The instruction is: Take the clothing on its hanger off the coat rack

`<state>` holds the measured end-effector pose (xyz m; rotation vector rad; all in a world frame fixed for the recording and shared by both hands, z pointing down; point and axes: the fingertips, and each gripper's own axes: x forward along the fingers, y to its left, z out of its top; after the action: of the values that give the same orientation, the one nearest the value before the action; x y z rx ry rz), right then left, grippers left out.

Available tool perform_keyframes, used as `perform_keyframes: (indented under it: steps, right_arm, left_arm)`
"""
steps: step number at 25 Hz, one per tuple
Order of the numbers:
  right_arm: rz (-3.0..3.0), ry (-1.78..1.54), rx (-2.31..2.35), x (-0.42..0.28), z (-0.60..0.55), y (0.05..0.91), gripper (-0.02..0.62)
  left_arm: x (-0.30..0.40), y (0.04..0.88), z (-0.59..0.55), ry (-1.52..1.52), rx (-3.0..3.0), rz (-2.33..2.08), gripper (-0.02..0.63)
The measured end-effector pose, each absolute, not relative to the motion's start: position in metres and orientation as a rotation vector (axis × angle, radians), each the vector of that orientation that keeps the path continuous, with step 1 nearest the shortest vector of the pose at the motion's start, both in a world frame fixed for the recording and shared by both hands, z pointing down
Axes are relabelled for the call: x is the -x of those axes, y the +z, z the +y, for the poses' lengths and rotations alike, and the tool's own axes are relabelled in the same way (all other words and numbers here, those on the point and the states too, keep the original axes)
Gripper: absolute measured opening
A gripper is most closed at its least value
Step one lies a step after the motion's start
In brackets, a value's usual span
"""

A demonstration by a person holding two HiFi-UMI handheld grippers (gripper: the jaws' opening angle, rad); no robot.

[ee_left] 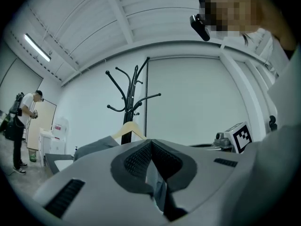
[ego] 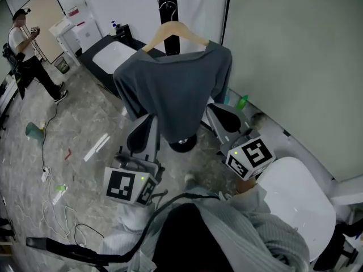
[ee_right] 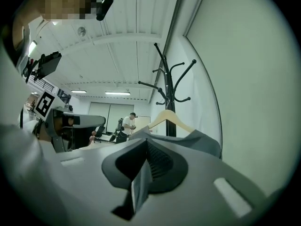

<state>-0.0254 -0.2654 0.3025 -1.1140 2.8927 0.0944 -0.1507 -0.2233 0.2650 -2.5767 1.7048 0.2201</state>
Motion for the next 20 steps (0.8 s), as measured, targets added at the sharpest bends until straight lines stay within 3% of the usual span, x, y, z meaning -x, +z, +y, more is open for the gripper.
perform_keyframes:
  steps: [11, 20]
  right_arm:
    - [3.008, 0.205, 1.067, 0.036, -0.387, 0.292, 0.002]
    - [3.003, 0.313, 0.917, 0.029, -0.422, 0.242, 0.003]
  left_arm:
    - [0.186, 0.245, -0.349, 0.225, 2.543, 1.722, 0.005]
    - [0.211, 0.202, -0.38, 0.141, 2.532, 1.529, 0.006]
